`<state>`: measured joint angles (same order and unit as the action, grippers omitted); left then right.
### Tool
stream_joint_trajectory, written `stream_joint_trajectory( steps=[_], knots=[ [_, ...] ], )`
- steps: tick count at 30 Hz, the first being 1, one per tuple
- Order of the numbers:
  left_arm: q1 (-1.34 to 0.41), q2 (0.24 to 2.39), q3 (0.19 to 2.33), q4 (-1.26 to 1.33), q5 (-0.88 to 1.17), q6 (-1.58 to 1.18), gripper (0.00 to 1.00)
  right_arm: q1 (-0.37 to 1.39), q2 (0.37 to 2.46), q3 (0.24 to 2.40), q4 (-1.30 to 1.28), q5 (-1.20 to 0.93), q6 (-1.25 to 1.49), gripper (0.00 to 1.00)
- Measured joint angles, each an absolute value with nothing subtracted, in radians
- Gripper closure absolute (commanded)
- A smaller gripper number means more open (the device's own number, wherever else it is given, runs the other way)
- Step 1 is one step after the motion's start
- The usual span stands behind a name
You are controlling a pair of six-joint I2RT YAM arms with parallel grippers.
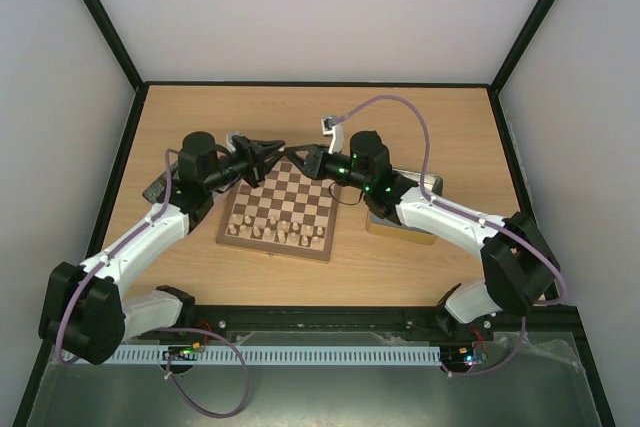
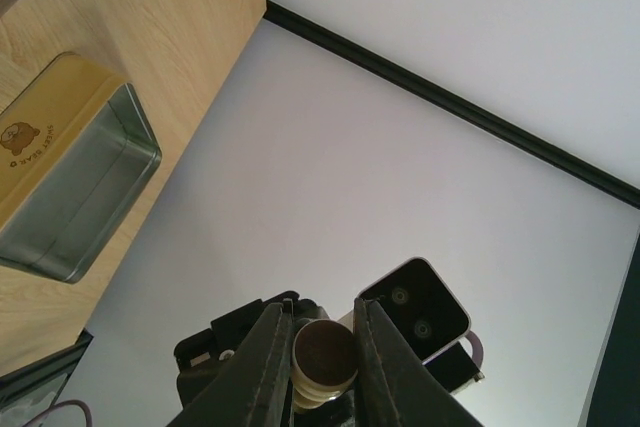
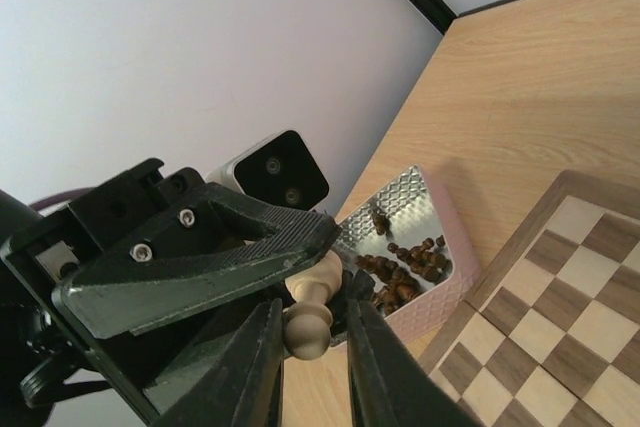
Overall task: Set up the chess pieces on the board
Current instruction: Place the chess piece on the chessboard.
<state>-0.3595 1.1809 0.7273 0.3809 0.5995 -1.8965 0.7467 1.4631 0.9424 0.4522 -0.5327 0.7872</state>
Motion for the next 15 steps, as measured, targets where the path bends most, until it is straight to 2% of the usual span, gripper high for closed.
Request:
stream_joint_trajectory(
  steps=[3,9,13,15],
  knots=[
    [-0.36,1.179,0.727,0.381,0.595,-1.897,0.94,0.749,1.465,0.945,0.452,-0.536,0.783,0.98],
    [-0.36,1.177,0.727,0.379,0.591,-1.894,0.85,0.754,1.465,0.957,0.434,-0.514,0.789,0.98],
    [-0.36,1.164,0.725,0.359,0.574,-1.869,0.56,0.76,1.471,0.989,0.381,-0.49,0.791,0.98],
    [-0.358,1.147,0.722,0.319,0.556,-1.826,0.48,0.761,1.484,1.031,0.329,-0.471,0.792,0.98]
  ],
)
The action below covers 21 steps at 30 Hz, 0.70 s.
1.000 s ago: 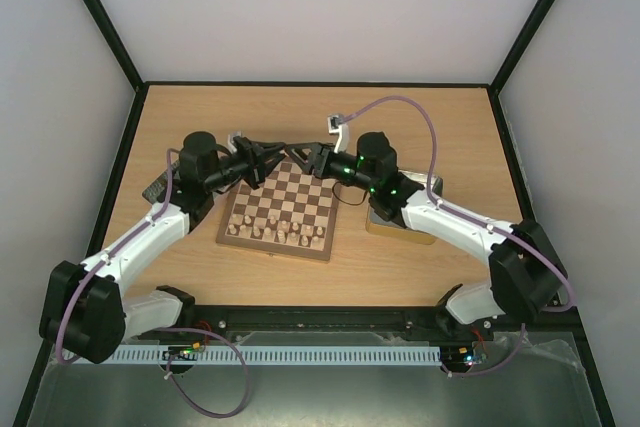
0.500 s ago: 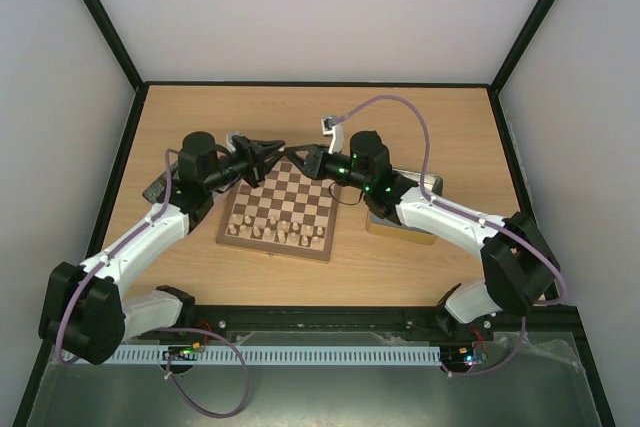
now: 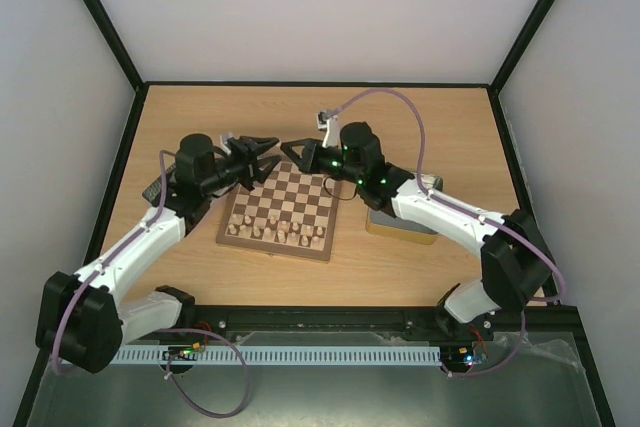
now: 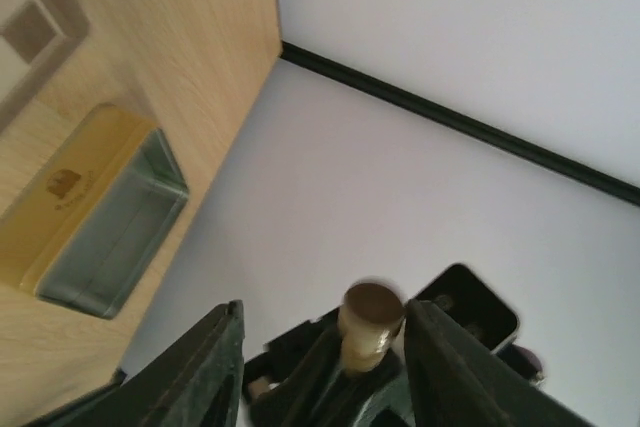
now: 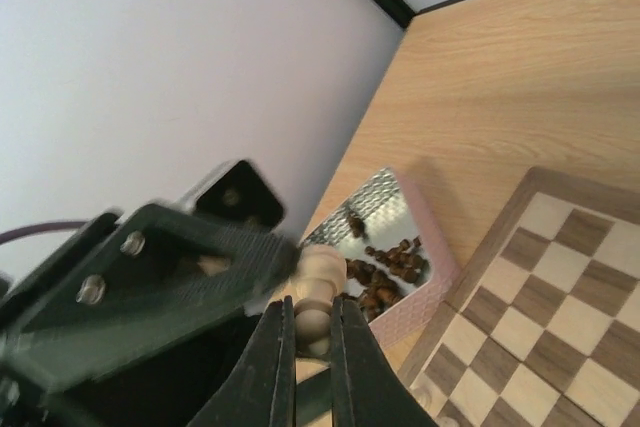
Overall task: Set up the chess pieces on the board
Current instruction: Place the chess piece on the chessboard.
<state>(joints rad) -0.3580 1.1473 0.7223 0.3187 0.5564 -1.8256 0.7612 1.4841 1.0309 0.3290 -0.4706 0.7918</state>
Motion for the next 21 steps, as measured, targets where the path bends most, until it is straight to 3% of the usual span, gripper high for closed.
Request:
stream_joint_trajectory(
  steps=[6,15,21],
  knots=[
    [-0.306,1.034,0.725,0.058,0.406,-1.524,0.33,0.761,1.582,1.237,0.007,-0.397,0.758,0.98],
    [-0.241,0.757,0.748,-0.294,-0.015,-1.093,0.25,0.776,1.87,1.53,-0.527,-0.336,0.608,0.98],
    [-0.241,0.67,0.82,-0.408,-0.195,-0.922,0.22,0.854,2.037,1.792,-0.714,-0.303,0.521,0.98]
  ],
)
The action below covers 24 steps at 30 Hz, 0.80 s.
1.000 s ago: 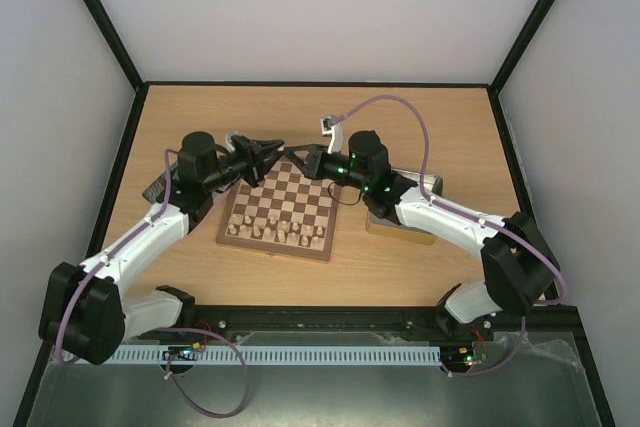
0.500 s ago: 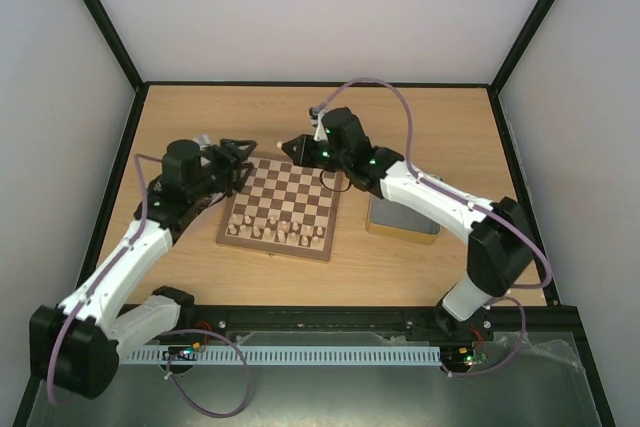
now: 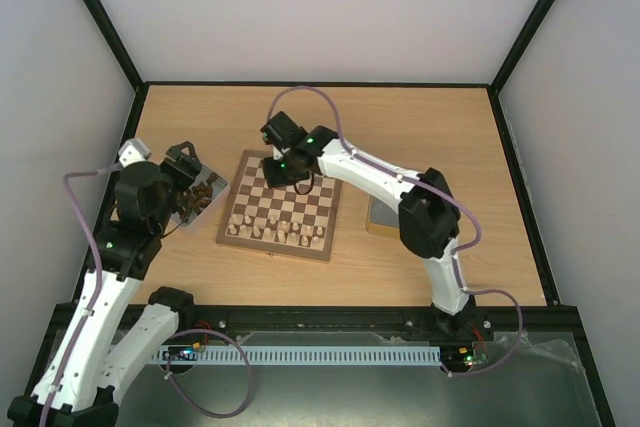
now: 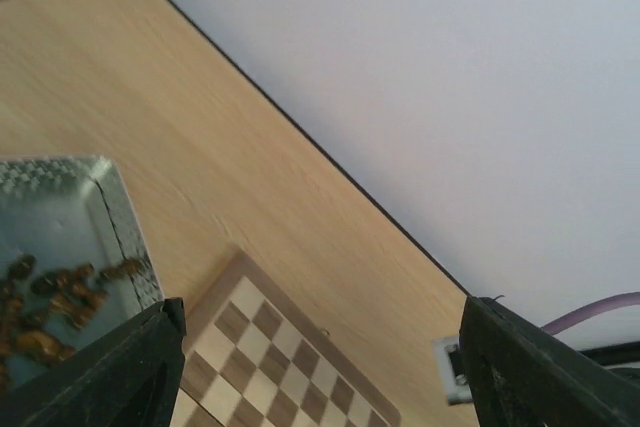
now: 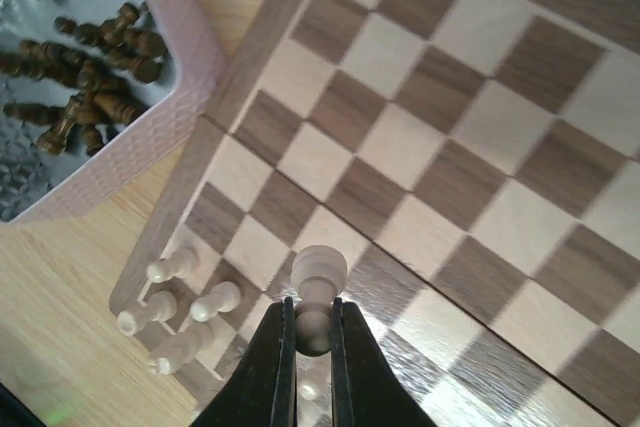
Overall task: Set up the chess pieces on the board
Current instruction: Place the chess piece on the chessboard.
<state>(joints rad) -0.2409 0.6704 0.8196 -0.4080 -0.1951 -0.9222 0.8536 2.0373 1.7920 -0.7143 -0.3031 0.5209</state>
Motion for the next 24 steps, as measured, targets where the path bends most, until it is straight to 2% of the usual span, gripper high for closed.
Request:
stream_joint_trajectory(
  steps=[7,24],
  knots=[
    [-0.241,0.622,0.91,-0.441,-0.299,-0.828,0.2,0.94,2.171,1.951,-0.847,-0.294,0.469,0.98],
    [-0.241,0.565,0.933,-0.445,-0.367,-0.748,0.17,1.023,2.297,2.027,-0.96,-0.279,0.451,0.98]
  ],
)
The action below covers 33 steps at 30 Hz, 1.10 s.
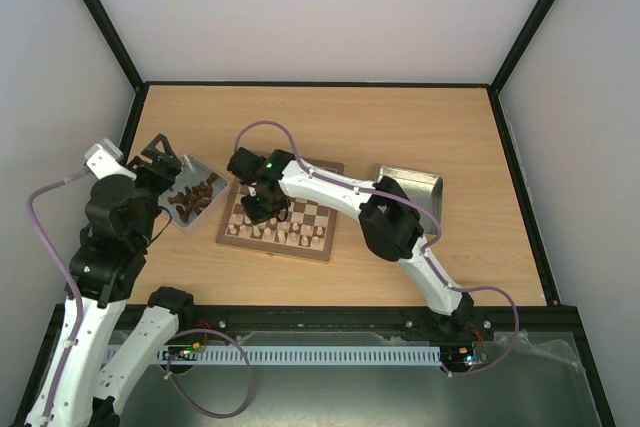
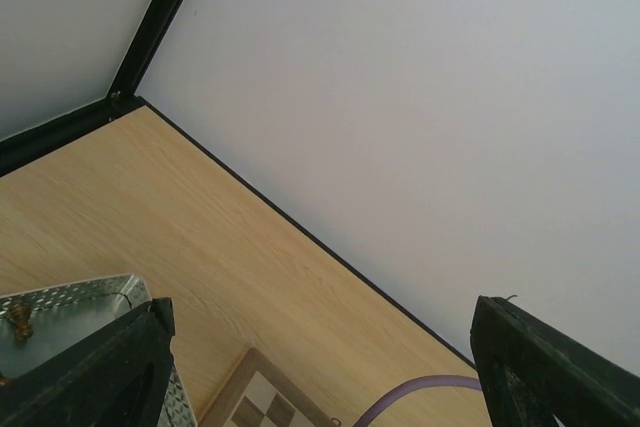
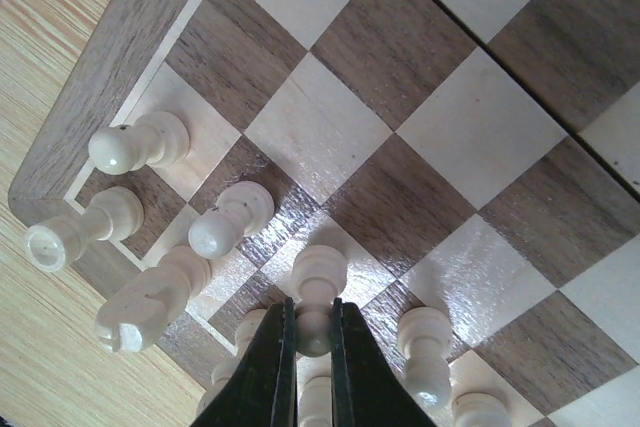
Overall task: Set up the chess pieces on the board
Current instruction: Place the chess piece on the chessboard.
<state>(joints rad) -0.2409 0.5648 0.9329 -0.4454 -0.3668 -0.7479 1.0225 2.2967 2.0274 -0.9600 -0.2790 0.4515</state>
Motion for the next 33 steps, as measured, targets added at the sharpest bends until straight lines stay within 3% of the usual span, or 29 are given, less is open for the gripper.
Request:
stream_joint_trajectory(
  steps=[10,19,27,30,33],
  knots=[
    [-0.241,0.565,0.933,-0.449,-0.365,-0.748,0.16,1.022,2.297,2.028,-0.973,-0.277,0.445,0.95],
    [-0.241,0.565,0.932,-0.454,-0.358,-0.749,0.16,1.022,2.298,2.028,-0.986,-0.278,0.432,0.79],
    [-0.241,0.571,0.932,-0.463,-0.344,-0.749,0.15,1.022,2.297,2.038,-0.977,-0.248,0.453,0.74],
    [-0.241,0.572,0.932,-0.469,-0.334,-0.748,0.12,1.022,2.291,2.037,-0.961,-0.21,0.476,0.73],
    [-0.241,0.572,0.932,-0.484,-0.308,-0.734,0.01,1.019,2.248,2.001,-0.921,-0.159,0.507,0.71]
  ],
)
